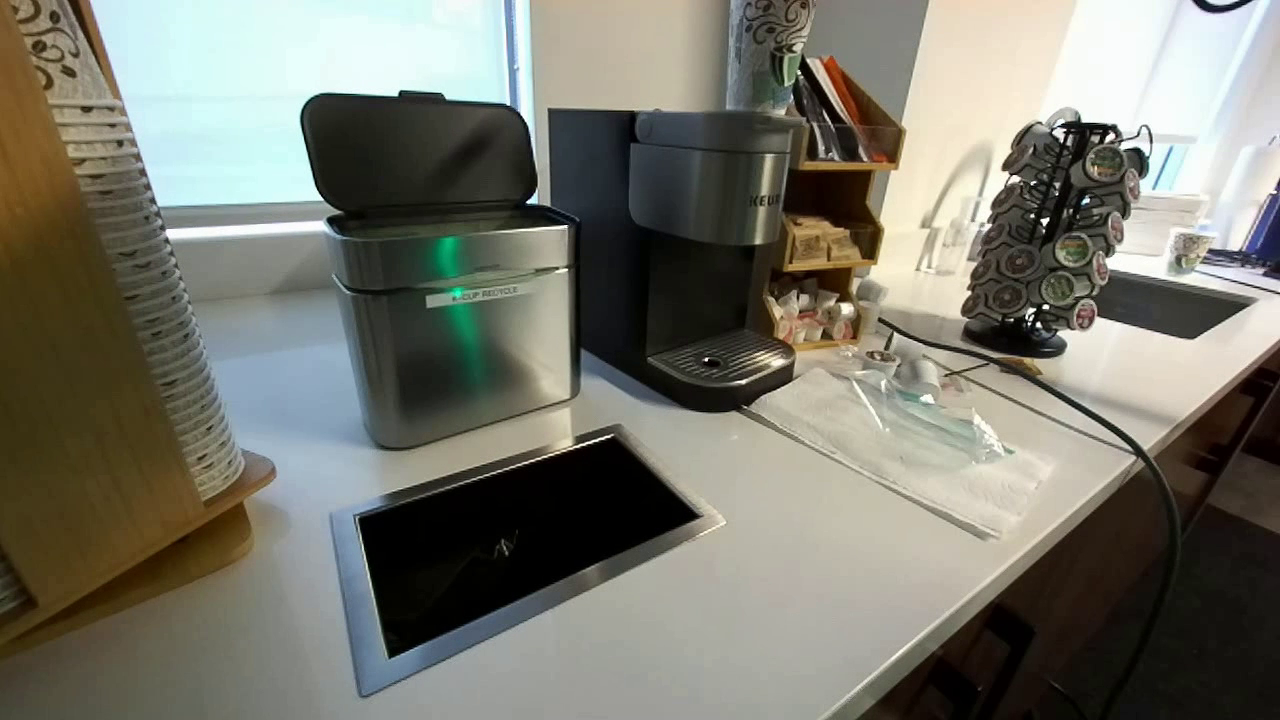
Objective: Remove the cup off of the coffeemaker, then open the lid of the coffeemaker
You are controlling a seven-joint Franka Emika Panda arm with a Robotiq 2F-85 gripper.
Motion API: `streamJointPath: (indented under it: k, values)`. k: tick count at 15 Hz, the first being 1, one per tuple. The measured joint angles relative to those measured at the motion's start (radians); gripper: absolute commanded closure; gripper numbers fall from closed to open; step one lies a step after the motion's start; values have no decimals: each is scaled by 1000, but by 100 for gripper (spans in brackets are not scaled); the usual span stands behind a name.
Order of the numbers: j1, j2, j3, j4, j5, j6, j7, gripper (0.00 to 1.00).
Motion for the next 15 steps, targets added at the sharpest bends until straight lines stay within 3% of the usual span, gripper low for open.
streamJointPath:
  k: [15]
  values:
    - [-17,0,-1,32,0,-33,7,0]
